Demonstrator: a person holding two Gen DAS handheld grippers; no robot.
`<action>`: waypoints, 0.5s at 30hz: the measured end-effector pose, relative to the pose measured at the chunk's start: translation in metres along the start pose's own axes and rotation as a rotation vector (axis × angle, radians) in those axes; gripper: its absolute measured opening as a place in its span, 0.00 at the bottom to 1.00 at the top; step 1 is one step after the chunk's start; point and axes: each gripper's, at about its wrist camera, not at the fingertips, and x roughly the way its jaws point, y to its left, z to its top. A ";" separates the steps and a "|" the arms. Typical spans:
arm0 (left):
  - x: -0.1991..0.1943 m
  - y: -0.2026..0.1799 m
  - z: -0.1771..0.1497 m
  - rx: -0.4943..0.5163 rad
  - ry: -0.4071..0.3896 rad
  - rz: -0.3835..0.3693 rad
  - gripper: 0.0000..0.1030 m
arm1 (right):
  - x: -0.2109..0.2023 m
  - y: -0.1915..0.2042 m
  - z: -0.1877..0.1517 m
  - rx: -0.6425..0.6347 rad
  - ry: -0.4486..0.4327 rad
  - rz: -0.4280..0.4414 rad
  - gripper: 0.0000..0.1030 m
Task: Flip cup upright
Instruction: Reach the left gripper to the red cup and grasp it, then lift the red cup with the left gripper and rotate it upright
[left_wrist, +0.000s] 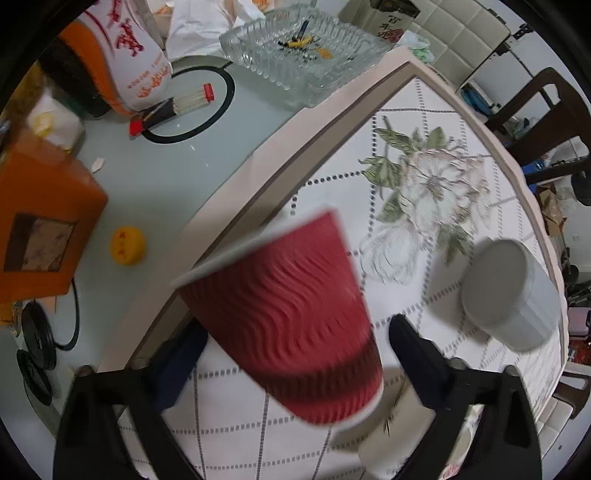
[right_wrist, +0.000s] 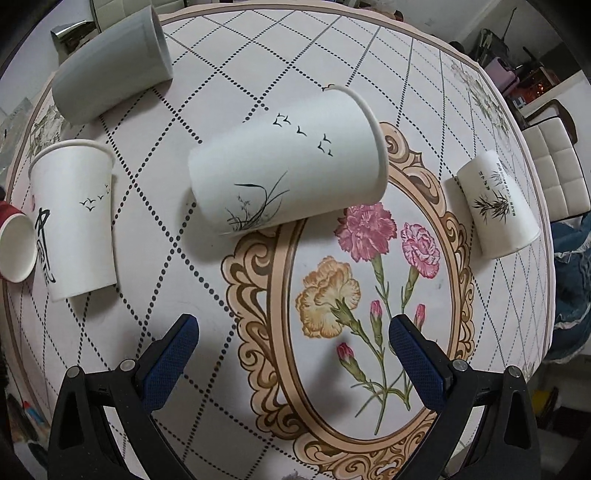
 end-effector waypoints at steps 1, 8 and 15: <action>0.003 0.000 0.002 0.003 0.004 -0.011 0.82 | 0.000 0.000 0.000 0.000 0.002 -0.004 1.00; -0.013 -0.013 -0.011 0.223 -0.086 0.091 0.77 | -0.002 -0.017 0.000 0.019 0.011 -0.005 1.00; -0.058 -0.027 -0.066 0.477 -0.235 0.243 0.77 | -0.017 -0.047 -0.014 0.019 0.009 0.022 1.00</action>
